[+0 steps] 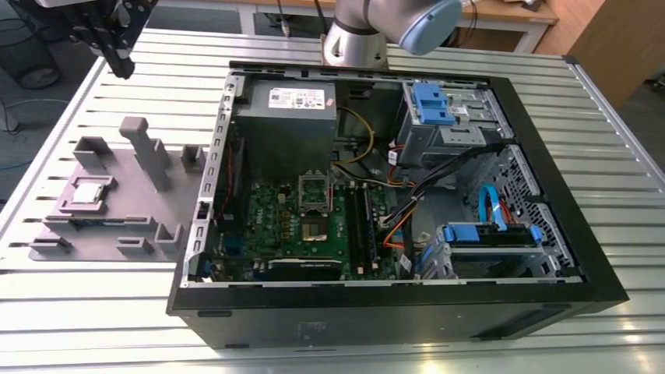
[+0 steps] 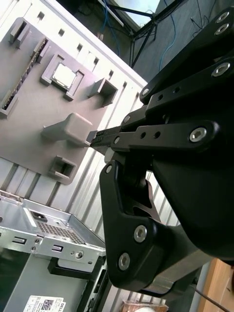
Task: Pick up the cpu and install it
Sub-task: 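Reach for the cpu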
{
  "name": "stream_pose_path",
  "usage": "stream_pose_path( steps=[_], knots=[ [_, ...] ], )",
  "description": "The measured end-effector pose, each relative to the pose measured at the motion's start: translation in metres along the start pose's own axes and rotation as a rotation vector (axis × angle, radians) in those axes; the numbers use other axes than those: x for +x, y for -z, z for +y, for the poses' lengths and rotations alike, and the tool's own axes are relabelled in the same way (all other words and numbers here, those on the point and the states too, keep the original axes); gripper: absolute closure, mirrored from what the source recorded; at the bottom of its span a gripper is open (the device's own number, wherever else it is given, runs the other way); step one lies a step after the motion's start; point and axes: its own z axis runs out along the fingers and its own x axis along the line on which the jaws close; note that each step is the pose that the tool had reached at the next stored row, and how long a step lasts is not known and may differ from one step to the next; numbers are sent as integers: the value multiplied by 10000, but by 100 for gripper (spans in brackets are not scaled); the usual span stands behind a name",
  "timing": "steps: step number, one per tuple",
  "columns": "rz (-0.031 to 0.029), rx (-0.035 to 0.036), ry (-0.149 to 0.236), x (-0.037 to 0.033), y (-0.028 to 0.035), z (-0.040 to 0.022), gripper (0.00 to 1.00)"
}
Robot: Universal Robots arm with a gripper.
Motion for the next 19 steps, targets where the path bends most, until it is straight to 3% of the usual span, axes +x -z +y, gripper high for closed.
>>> stream_pose_path(
  steps=[19],
  knots=[
    [1, -3, 0, 317, 7, -24, 89]
  ],
)
